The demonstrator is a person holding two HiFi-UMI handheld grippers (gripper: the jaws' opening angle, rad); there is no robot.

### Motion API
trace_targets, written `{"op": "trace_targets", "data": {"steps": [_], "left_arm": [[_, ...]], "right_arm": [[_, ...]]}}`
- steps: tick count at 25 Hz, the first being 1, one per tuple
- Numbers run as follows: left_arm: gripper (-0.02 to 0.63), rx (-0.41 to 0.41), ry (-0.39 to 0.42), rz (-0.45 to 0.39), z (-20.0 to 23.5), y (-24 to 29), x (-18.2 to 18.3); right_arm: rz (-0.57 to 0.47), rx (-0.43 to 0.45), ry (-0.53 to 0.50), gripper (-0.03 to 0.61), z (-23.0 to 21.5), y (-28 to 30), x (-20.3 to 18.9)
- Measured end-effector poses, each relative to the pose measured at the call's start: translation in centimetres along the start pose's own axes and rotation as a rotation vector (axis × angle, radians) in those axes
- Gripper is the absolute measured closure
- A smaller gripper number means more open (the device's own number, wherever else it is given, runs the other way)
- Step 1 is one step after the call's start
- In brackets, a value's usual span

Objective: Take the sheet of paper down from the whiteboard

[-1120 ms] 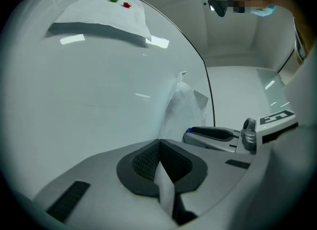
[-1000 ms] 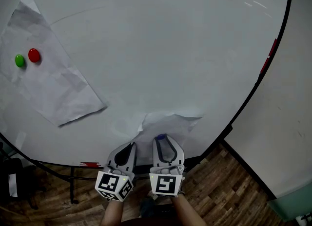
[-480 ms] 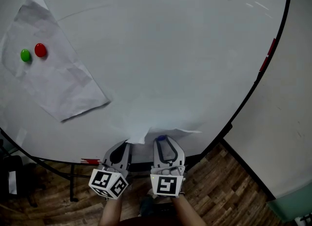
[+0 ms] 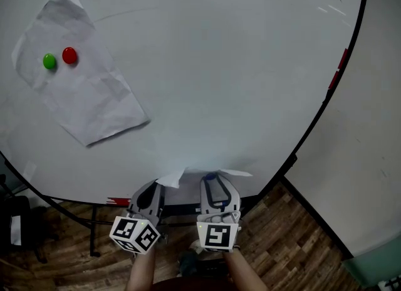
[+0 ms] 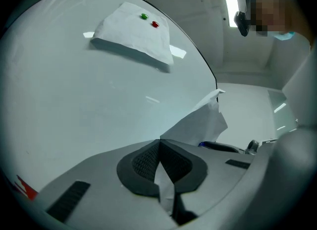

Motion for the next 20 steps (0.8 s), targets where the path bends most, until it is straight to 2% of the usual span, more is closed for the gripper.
{"op": "trace_targets", "data": {"steps": [9,20], "left_arm": [[0.591,0.043,-0.032,-0.026,0.7,-3.6,0.4],[0.591,0.074,-0.084,-0.05,1.5,-7.1,0.6]], "right_arm": [[0.035,-0.002,0.017,0.442,0.2,-2.1,0.3],[0.029,-0.003,0.034,0.442,0.7,-3.9,0.5]]}}
Point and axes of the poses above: the fingertips, and each gripper's own axes: y forward along the fingers, z to its left, x out of its top, the point moved 2 cm from there along -y, backward along the fingers, and after that the axes turned 6 degrees about z, right-handed, at the moved point
